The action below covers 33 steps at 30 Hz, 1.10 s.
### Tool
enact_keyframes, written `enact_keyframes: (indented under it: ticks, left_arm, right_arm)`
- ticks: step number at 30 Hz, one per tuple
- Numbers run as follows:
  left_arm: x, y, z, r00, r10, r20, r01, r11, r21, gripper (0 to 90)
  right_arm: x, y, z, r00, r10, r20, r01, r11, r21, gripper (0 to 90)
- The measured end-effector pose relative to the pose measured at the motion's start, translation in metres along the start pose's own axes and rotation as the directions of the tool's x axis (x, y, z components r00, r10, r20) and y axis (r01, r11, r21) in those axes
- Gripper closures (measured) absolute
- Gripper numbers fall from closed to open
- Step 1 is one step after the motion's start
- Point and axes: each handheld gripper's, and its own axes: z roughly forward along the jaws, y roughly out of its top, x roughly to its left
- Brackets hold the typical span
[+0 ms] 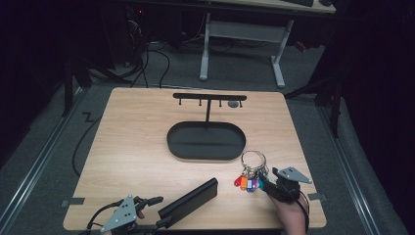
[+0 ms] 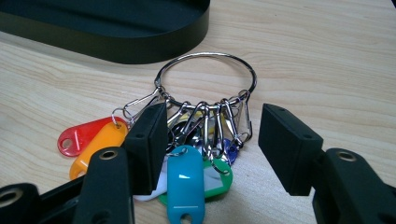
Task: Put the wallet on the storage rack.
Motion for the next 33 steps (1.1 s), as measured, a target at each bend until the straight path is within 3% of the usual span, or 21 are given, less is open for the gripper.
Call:
enact_keyframes:
  ticks: [5, 10, 17, 21, 26, 29, 33]
  left_arm:
    - [0.001, -0.005, 0.010, 0.9998, -0.020, -0.005, 0.020, 0.9982, 0.056, 38.5]
    - [0.005, -0.012, 0.016, 0.9981, -0.056, 0.023, 0.054, 0.9928, 0.107, 46.4]
    - [0.008, -0.015, 0.015, 0.9974, -0.060, 0.039, 0.056, 0.9934, 0.100, 55.3]
    - [0.009, -0.014, 0.014, 0.9984, -0.042, 0.037, 0.038, 0.9952, 0.090, 60.5]
    - [0.009, -0.014, 0.013, 0.9998, -0.022, 0.005, 0.021, 0.9958, 0.089, 69.8]
    - [0.011, -0.012, 0.013, 0.9994, -0.034, -0.005, 0.035, 0.9940, 0.103, 71.2]
    - [0.009, -0.011, 0.014, 0.9994, -0.020, -0.027, 0.023, 0.9946, 0.102, 72.4]
  right_arm:
    - [0.000, 0.000, 0.000, 1.0000, -0.003, 0.001, 0.003, 1.000, 0.000, 42.7]
    - [-0.002, 0.000, -0.001, 1.0000, -0.003, 0.001, 0.003, 1.000, -0.006, 42.7]
    - [-0.003, -0.001, -0.002, 1.0000, 0.001, 0.004, -0.001, 1.000, -0.005, 42.7]
    - [-0.004, -0.002, -0.002, 1.0000, 0.001, 0.002, -0.001, 1.000, -0.001, 43.4]
    - [-0.006, -0.004, -0.004, 0.9999, 0.006, 0.012, -0.006, 1.000, 0.003, 43.5]
    - [-0.006, -0.005, -0.004, 0.9999, 0.003, 0.011, -0.003, 1.000, 0.004, 43.5]
    - [-0.005, -0.005, -0.005, 1.0000, -0.003, 0.003, 0.003, 1.000, 0.009, 47.4]
